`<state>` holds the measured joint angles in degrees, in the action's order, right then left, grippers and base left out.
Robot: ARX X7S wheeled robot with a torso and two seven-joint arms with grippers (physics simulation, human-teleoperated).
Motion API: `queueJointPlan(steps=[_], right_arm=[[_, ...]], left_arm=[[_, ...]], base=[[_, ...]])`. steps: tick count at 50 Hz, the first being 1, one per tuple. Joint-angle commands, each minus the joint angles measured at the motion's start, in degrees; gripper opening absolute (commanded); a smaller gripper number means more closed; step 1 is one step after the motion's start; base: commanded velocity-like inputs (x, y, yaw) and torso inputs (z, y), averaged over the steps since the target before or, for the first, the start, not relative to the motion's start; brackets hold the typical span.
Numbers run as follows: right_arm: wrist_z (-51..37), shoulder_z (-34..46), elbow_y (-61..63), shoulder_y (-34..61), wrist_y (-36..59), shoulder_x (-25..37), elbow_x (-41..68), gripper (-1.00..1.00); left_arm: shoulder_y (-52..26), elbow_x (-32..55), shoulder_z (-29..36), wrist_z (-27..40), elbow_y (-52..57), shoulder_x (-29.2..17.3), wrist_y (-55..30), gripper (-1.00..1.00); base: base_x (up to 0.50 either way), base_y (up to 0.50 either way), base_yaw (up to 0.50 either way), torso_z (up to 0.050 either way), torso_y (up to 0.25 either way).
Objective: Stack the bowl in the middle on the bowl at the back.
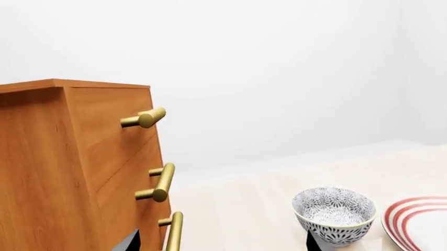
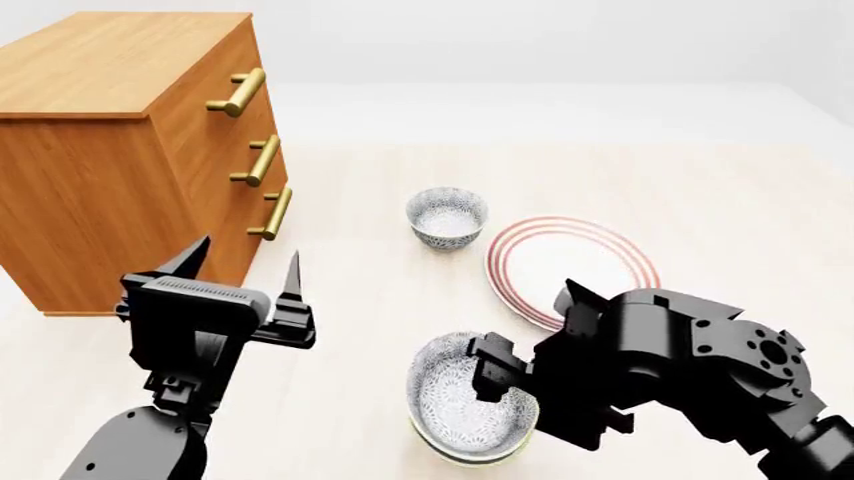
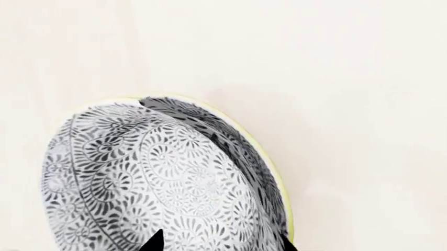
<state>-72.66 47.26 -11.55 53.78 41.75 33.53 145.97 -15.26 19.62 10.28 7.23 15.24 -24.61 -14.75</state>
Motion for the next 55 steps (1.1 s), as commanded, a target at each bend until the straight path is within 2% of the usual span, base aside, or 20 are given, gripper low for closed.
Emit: queueJointPlan(steps=[1, 8, 28, 38, 55], right_arm=[[0.0, 0.3, 0.5, 0.7, 0.8, 0.3, -0.2, 1.0], [-0.3, 0.4, 0.9, 1.3, 0.6, 0.4, -0.6, 1.0], [-4.6, -2.1, 6.2, 11.6, -0.4, -0.1, 1.6, 1.0], [-7.1, -4.7, 11.0, 16.6, -2.2, 1.8, 2.4, 1.0], [-6.6, -6.4, 16.7, 15.4, -4.3, 5.5, 1.7, 1.0]], left_arm=[[-0.1, 0.2, 0.0, 0.1, 0.1, -0.1, 0.0, 1.0], [0.0, 0.3, 0.0, 0.2, 0.2, -0.2, 0.1, 1.0], [-0.2, 1.0, 0.0, 0.3, 0.9, -0.3, -0.1, 1.0], [-0.8, 1.2, 0.1, 0.3, 1.8, -0.7, -0.7, 1.0], [-0.8, 0.8, 0.9, 1.2, 5.1, -1.5, -2.3, 1.0]], base=[[0.0, 0.0, 0.0, 0.0, 0.0], [0.0, 0.0, 0.0, 0.0, 0.0], [0.0, 0.0, 0.0, 0.0, 0.0], [0.0, 0.0, 0.0, 0.0, 0.0], [0.0, 0.0, 0.0, 0.0, 0.0]])
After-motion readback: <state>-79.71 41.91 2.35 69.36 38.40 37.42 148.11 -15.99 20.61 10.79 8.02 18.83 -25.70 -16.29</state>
